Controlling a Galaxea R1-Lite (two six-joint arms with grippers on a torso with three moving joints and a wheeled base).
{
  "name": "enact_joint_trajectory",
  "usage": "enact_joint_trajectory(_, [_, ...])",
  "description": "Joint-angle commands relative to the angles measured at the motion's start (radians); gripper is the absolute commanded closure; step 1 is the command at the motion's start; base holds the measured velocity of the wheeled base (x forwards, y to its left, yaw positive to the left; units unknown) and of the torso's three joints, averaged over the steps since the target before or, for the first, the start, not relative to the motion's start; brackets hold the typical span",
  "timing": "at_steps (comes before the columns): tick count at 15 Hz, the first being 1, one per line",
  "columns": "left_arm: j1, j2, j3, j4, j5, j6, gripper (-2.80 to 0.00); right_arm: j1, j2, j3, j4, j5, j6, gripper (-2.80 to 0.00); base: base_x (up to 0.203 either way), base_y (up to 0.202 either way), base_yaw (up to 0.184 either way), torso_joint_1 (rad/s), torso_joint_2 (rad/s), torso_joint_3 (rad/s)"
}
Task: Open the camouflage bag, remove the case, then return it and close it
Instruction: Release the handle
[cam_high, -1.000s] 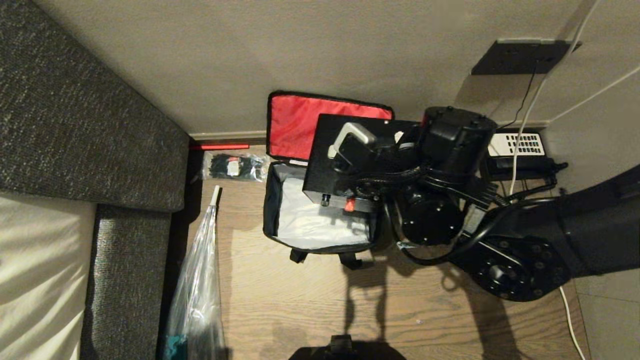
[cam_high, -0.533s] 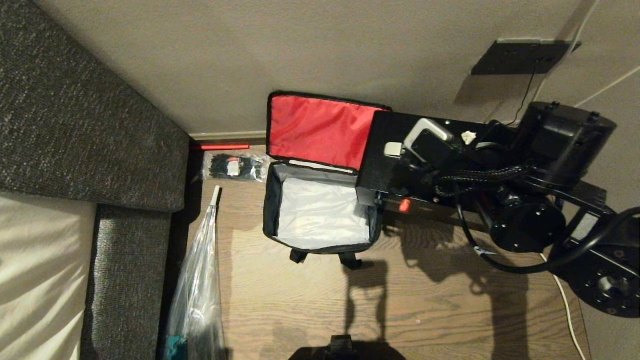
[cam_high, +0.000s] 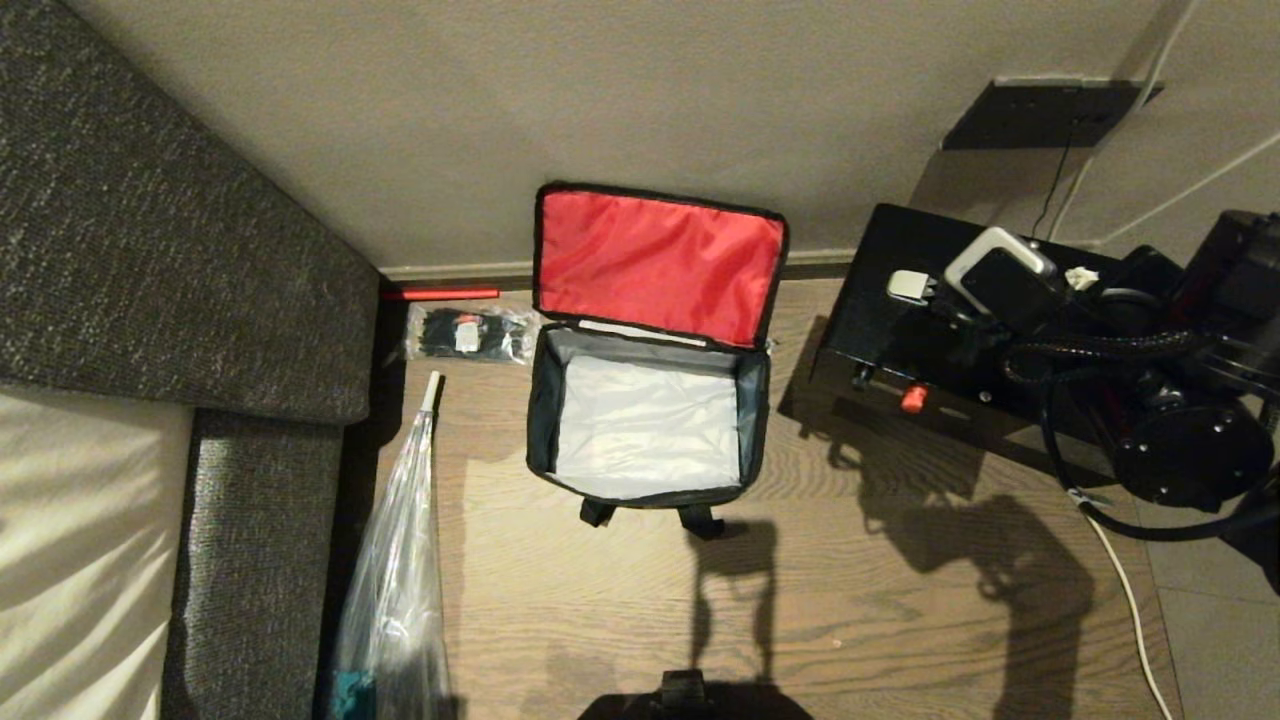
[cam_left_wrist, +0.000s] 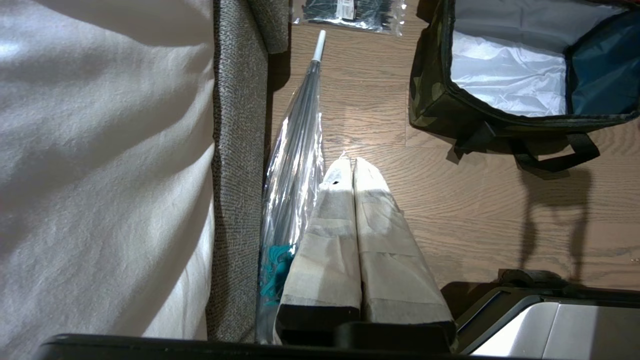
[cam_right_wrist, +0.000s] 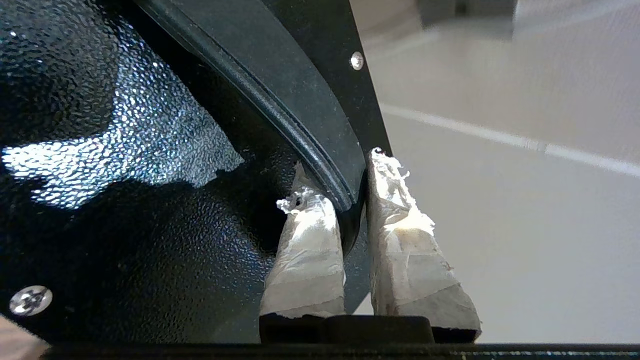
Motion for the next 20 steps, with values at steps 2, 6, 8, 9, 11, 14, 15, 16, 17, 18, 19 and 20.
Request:
enact_joint_trajectory(2, [0.002, -0.002, 0.003, 0.0, 0.0, -0.001, 0.0, -0.057, 0.038, 0.029, -0.005, -0.006, 0.048, 0.0, 0.0, 0.0, 0.0, 0.0, 0.0, 0.0])
enact_joint_trajectory(6, [0.0, -0.002, 0.003, 0.0, 0.0, -0.001, 0.0, -0.081, 0.159, 0.03, -0.006, -0.005, 0.149, 0.0, 0.0, 0.0, 0.0, 0.0, 0.0, 0.0])
enact_joint_trajectory(8, [0.0, -0.002, 0.003, 0.0, 0.0, -0.001, 0.0, -0.095, 0.243, 0.019, -0.007, -0.005, 0.196, 0.0, 0.0, 0.0, 0.0, 0.0, 0.0, 0.0])
enact_joint_trajectory(9, [0.001, -0.002, 0.003, 0.0, 0.0, -0.001, 0.0, -0.109, 0.278, 0.008, -0.007, -0.004, 0.21, 0.0, 0.0, 0.0, 0.0, 0.0, 0.0, 0.0])
enact_joint_trajectory(11, [0.0, -0.002, 0.003, 0.0, 0.0, -0.001, 0.0, -0.132, 0.338, -0.014, -0.008, 0.001, 0.242, 0.0, 0.0, 0.0, 0.0, 0.0, 0.0, 0.0])
enact_joint_trajectory(14, [0.0, -0.002, 0.003, 0.0, 0.0, -0.001, 0.0, -0.167, 0.44, -0.029, -0.009, 0.002, 0.304, 0.0, 0.0, 0.0, 0.0, 0.0, 0.0, 0.0])
enact_joint_trajectory(15, [0.0, -0.002, 0.003, 0.0, 0.0, -0.001, 0.0, -0.175, 0.476, -0.039, -0.009, 0.002, 0.325, 0.0, 0.0, 0.0, 0.0, 0.0, 0.0, 0.0])
enact_joint_trajectory(16, [0.0, -0.002, 0.003, 0.0, 0.0, -0.001, 0.0, -0.19, 0.529, -0.055, -0.009, 0.002, 0.353, 0.0, 0.0, 0.0, 0.0, 0.0, 0.0, 0.0])
enact_joint_trajectory(17, [0.0, -0.002, 0.003, 0.0, 0.0, -0.001, 0.0, -0.207, 0.569, -0.072, -0.008, 0.001, 0.38, 0.0, 0.0, 0.0, 0.0, 0.0, 0.0, 0.0])
enact_joint_trajectory(18, [0.0, -0.002, 0.003, 0.0, 0.0, -0.001, 0.0, -0.221, 0.596, -0.091, -0.008, 0.002, 0.397, 0.0, 0.0, 0.0, 0.0, 0.0, 0.0, 0.0])
enact_joint_trajectory(19, [0.0, -0.002, 0.003, 0.0, 0.0, -0.001, 0.0, -0.234, 0.618, -0.115, -0.008, 0.002, 0.407, 0.0, 0.0, 0.0, 0.0, 0.0, 0.0, 0.0])
enact_joint_trajectory(20, [0.0, -0.002, 0.003, 0.0, 0.0, -0.001, 0.0, -0.245, 0.64, -0.133, -0.011, 0.001, 0.412, 0.0, 0.0, 0.0, 0.0, 0.0, 0.0, 0.0])
